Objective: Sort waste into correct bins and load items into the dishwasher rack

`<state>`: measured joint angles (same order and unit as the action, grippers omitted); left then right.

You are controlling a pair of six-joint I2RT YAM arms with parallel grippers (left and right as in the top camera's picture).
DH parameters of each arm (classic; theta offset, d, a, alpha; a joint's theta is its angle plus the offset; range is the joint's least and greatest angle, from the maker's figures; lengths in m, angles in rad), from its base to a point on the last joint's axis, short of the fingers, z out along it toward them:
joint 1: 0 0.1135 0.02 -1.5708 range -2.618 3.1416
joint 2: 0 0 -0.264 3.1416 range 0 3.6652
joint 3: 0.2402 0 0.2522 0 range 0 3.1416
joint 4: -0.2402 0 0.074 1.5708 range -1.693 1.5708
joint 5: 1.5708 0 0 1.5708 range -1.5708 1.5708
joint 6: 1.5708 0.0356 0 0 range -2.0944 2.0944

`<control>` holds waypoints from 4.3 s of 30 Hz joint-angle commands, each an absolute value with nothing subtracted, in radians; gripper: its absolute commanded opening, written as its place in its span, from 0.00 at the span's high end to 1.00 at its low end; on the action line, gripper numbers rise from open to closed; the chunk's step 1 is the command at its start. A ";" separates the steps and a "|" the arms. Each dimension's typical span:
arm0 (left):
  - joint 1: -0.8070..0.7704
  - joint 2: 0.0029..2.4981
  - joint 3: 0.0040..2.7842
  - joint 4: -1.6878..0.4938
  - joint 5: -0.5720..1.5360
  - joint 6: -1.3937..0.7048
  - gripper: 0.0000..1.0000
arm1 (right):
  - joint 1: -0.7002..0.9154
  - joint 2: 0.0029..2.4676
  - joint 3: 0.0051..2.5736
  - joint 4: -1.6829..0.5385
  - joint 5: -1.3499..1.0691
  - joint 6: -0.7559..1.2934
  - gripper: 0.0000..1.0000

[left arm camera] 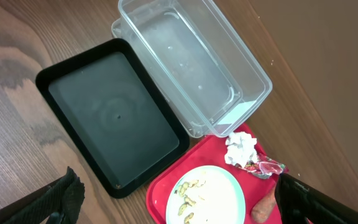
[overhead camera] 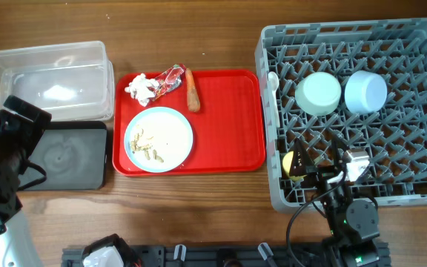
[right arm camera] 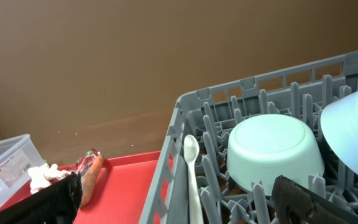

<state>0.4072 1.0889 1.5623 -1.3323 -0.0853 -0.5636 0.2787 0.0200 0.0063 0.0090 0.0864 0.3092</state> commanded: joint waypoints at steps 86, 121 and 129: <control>0.168 1.634 1.281 -1.190 0.022 -0.809 0.32 | 0.281 0.005 0.005 0.016 0.074 0.291 0.00; 0.019 1.620 1.427 -0.791 -0.290 -0.517 0.96 | 0.281 0.005 0.005 0.015 0.074 0.291 0.00; 0.120 1.686 1.428 -0.736 0.051 -0.419 0.20 | 0.281 0.005 0.005 0.015 0.074 0.290 0.00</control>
